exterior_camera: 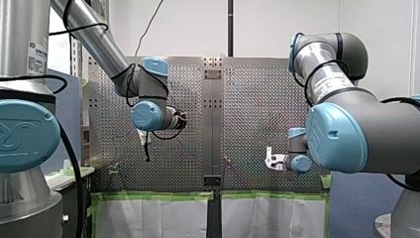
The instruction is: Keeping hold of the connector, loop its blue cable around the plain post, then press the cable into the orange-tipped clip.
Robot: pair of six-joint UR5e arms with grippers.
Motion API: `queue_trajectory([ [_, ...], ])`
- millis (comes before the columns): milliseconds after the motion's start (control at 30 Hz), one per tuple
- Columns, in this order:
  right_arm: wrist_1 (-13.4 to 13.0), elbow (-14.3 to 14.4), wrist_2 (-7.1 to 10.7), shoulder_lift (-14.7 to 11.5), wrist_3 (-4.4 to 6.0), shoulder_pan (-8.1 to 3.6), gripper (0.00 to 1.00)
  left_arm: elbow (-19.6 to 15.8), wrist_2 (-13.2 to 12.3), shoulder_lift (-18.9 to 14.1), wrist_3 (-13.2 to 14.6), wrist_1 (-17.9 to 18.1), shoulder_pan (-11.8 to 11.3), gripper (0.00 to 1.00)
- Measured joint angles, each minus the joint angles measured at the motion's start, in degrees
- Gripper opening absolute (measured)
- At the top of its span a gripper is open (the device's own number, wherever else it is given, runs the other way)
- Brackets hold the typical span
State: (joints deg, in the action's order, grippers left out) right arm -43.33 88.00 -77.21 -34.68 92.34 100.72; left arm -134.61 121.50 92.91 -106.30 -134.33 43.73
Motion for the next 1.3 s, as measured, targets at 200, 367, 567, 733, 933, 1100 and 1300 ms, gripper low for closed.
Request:
queue_trajectory([
  [200, -0.26, 1.03, -2.44, -0.60, -1.05, 0.17, 0.00, -0.20, -0.10, 0.29, 0.15, 1.63, -0.09, 1.00],
  [367, -2.48, 3.60, -5.12, -2.95, -0.47, -0.66, 0.00, -0.66, -0.28, 0.99, 0.13, 3.41, -0.24, 1.00],
  [567, -5.70, 6.86, -7.61, -6.18, 2.43, -1.39, 0.00, -0.79, -0.33, 1.39, 0.35, 4.09, -0.43, 1.00],
  [733, -8.55, 8.13, -5.94, -9.00, 5.23, -1.52, 0.00, -0.83, -0.18, 1.41, 0.58, 4.08, -0.74, 1.00],
  [933, -10.03, 8.27, -4.60, -10.50, 6.73, -1.53, 0.00, -0.88, -0.10, 1.42, 0.81, 3.99, -0.97, 1.00],
  [1100, -10.15, 8.29, -4.49, -10.61, 6.85, -1.53, 0.00, -0.89, -0.09, 1.42, 0.83, 3.98, -0.99, 1.00],
  [1300, -10.16, 8.29, -4.48, -10.63, 6.86, -1.53, 0.00, -0.89, -0.09, 1.42, 0.84, 3.97, -1.00, 1.00],
])
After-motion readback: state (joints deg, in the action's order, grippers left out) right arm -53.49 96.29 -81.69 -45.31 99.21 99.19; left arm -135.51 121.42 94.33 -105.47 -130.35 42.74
